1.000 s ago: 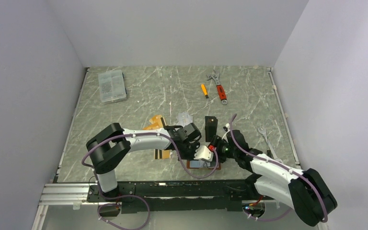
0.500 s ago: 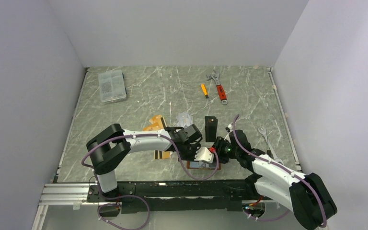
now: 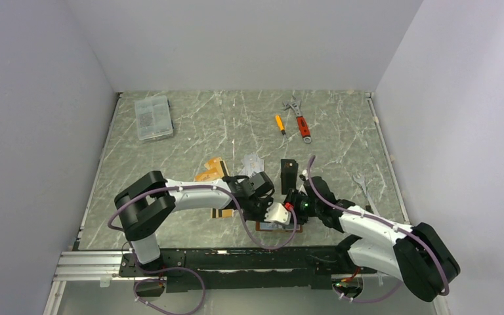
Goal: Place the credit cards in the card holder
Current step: Insert the credit card into the card holder.
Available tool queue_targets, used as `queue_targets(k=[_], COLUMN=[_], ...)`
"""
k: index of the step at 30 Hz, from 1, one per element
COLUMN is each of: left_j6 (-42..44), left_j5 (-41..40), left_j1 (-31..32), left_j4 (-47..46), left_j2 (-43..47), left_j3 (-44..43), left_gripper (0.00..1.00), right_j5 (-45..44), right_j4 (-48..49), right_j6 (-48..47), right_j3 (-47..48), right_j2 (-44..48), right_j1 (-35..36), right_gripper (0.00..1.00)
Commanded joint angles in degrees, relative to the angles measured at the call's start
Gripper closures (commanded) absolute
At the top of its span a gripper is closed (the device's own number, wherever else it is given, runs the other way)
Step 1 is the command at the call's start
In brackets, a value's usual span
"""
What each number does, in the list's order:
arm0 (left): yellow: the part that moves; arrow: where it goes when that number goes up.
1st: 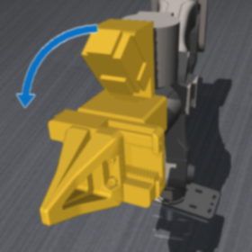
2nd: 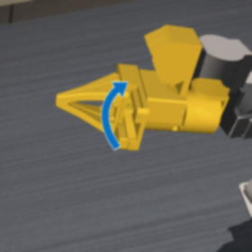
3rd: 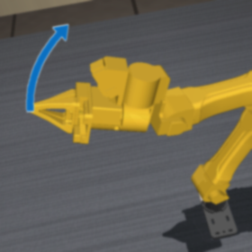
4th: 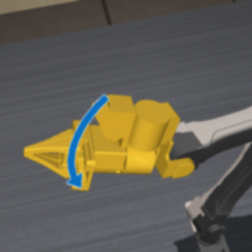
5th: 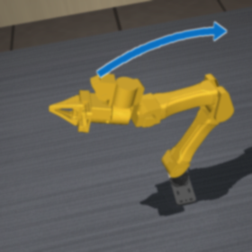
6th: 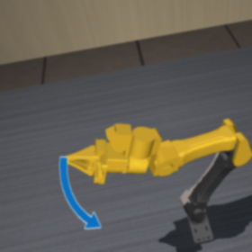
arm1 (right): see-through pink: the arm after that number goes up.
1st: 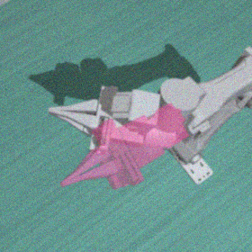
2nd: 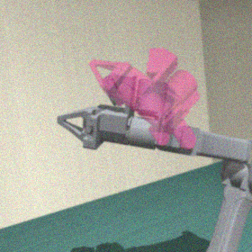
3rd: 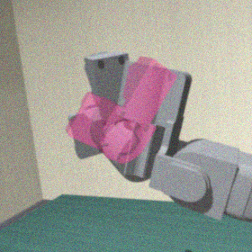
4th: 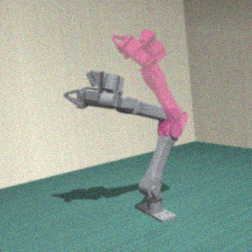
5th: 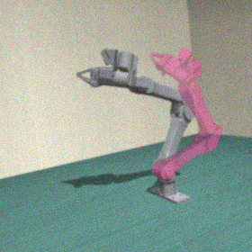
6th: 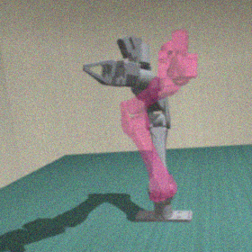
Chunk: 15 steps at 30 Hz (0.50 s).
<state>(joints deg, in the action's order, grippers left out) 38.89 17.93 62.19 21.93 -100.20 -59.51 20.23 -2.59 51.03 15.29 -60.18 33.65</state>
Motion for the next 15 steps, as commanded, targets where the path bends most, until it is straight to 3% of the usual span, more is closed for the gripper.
queue_targets(k=[1,15], left_j6=[1.58,7.87], left_j5=[-0.61,2.26], left_j1=[0.23,-1.31], left_j4=[2.25,-0.16], left_j2=[1.23,6.38], left_j3=[2.48,6.63], left_gripper=[0.97,0.96], right_j5=[-2.45,-4.93], right_j4=[0.94,2.98], right_j6=[0.33,0.42], right_j3=[3.27,10.46], right_j2=[-1.07,-9.23], right_j1=[1.46,8.62], right_gripper=[0.58,0.59])
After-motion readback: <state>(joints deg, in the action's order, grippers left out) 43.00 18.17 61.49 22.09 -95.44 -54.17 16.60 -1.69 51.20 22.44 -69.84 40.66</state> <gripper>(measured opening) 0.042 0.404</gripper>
